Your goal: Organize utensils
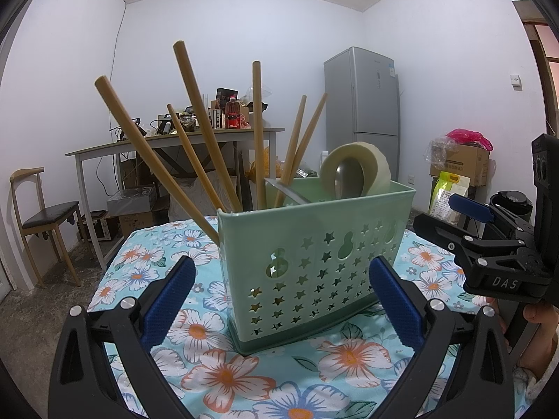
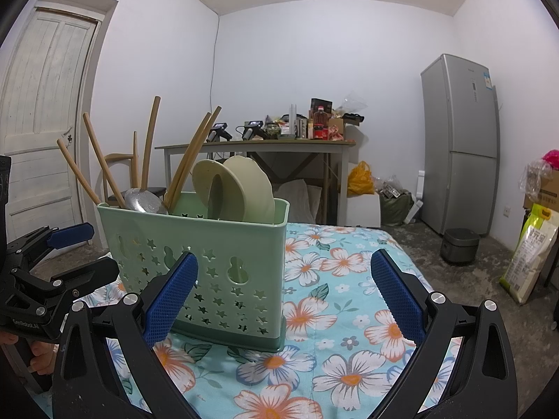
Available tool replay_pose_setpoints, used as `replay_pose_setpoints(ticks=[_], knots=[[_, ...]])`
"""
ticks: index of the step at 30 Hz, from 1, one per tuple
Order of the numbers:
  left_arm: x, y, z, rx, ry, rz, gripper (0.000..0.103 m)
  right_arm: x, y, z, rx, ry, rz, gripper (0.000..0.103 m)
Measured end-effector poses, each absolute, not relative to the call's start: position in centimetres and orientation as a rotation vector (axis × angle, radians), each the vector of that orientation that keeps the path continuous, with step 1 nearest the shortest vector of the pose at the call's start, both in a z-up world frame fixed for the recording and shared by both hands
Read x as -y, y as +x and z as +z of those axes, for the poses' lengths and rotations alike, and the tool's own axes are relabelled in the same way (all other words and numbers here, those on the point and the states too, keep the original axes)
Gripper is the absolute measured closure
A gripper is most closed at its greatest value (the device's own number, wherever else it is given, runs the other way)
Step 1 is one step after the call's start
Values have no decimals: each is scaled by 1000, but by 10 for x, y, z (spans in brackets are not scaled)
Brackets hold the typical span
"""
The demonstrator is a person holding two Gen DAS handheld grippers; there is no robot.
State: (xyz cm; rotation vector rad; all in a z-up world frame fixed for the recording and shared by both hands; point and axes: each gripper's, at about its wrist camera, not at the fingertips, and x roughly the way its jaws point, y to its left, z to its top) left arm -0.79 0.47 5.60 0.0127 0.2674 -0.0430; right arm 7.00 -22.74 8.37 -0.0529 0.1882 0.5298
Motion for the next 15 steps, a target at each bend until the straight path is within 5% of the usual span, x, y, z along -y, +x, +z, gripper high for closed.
replay_pose_setpoints(ticks=[15], knots=[[-5,-8,56,-267,13,-43,5,228,70,84,-189,-53,530,8]])
